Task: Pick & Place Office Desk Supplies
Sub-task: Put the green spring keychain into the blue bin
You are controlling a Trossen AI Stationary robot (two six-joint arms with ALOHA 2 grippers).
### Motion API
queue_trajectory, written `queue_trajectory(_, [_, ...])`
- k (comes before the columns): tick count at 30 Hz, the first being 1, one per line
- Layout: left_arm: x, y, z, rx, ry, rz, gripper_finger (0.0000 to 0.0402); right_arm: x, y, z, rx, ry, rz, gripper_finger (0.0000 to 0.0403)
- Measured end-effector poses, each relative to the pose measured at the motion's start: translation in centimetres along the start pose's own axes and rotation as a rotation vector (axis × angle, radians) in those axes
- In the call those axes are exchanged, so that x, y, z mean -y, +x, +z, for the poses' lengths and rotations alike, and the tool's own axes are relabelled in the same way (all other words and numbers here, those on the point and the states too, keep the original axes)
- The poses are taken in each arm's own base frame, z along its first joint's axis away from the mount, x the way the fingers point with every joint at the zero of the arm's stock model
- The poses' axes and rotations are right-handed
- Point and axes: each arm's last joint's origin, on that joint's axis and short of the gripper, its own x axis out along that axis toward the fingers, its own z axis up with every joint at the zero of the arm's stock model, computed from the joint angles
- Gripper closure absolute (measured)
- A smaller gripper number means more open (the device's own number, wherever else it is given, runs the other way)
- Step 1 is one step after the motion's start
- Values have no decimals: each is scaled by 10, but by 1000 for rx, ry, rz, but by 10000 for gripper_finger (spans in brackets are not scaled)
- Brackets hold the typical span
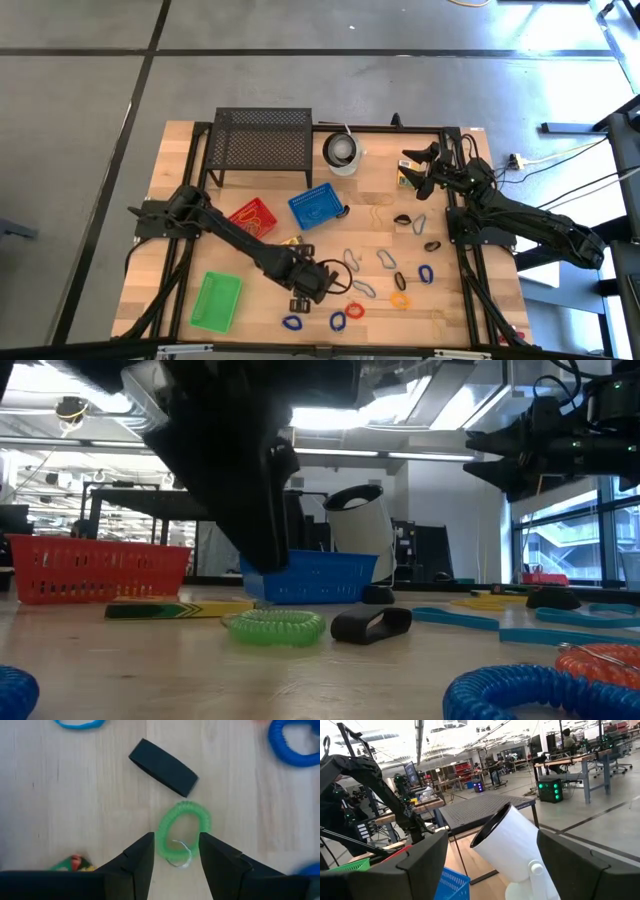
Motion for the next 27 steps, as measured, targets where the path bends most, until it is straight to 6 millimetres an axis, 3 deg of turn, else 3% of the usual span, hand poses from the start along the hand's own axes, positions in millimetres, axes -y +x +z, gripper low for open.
queue_trajectory(8, [-7, 18, -4, 64, 24, -50, 251, 0, 0, 0, 0, 0, 0, 92])
queue_trajectory(19, [-18, 34, -22, -8, 76, -52, 254, 0, 0, 0, -1, -11, 0, 92])
queue_trajectory(23, [-17, 32, -20, 14, 143, -45, 290, 0, 0, 0, -1, 10, 0, 92])
queue_trajectory(27, [-18, 26, -17, 14, 191, -40, 366, 0, 0, 0, -2, 33, 6, 92])
